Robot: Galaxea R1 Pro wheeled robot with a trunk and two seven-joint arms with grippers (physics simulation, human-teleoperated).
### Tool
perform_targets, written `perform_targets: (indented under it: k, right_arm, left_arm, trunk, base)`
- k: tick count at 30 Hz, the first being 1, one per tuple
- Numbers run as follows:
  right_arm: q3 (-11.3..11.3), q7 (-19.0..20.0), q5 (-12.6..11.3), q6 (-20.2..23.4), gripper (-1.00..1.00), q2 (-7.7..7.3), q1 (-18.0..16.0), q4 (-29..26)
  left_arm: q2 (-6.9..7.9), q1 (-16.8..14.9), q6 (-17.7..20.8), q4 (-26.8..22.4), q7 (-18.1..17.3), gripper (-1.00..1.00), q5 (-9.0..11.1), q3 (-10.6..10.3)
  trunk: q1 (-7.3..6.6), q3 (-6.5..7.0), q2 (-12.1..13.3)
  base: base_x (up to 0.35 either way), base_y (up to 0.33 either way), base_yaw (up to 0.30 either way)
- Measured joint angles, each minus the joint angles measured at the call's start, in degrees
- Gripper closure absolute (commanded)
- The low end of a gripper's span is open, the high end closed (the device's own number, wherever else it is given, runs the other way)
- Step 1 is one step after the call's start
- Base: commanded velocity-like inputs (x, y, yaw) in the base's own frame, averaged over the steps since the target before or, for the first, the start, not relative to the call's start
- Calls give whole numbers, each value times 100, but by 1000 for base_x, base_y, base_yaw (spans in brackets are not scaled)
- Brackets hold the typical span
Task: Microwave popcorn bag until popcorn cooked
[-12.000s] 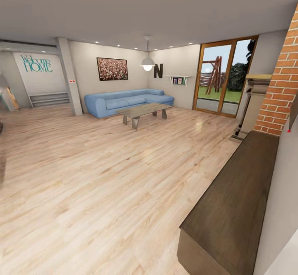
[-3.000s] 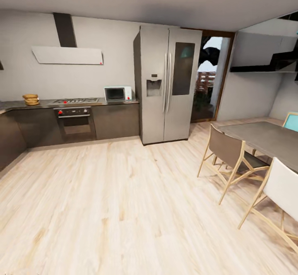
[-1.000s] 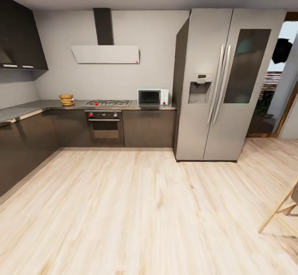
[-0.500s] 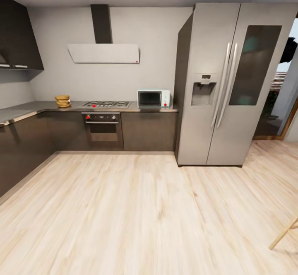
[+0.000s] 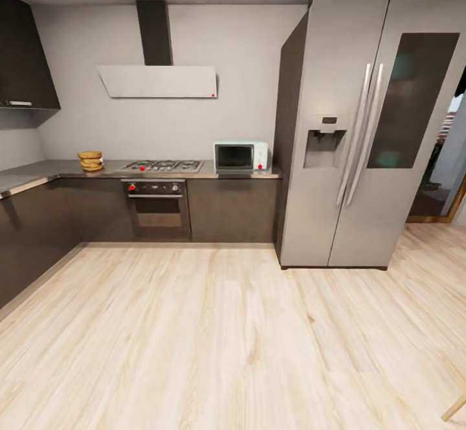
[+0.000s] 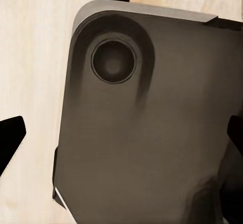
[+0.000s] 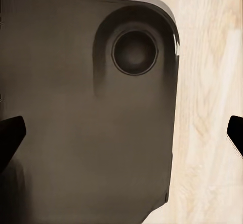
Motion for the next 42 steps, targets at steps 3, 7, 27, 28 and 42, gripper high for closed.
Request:
perform_targets:
  k: [3, 7, 27, 28, 42]
  right_arm:
    - [-11, 0, -2, -5, -100, 2, 0, 0]
    - [-25, 0, -2, -2, -100, 18, 0, 0]
    - [10, 12, 29, -1, -100, 28, 0, 0]
    - [10, 13, 30, -1, -100, 28, 0, 0]
    - [12, 3, 37, -4, -100, 30, 0, 0]
  left_arm:
    - [3, 0, 0, 0, 0, -100, 0, 1]
    - [10, 0, 0, 0, 0, -100, 0, 1]
    - [10, 0, 0, 0, 0, -100, 3, 1]
    - [9, 0, 0, 0, 0, -100, 4, 1]
    - [7, 0, 0, 0, 0, -100, 9, 1]
  trunk:
    - [0, 0, 0]
    - [0, 0, 0]
    - [0, 0, 0]
    - [0, 0, 0]
    - [0, 0, 0]
  base:
    - [326, 0, 0]
    - [326, 0, 0]
    - [326, 0, 0]
    - [326, 0, 0]
    - [326, 0, 0]
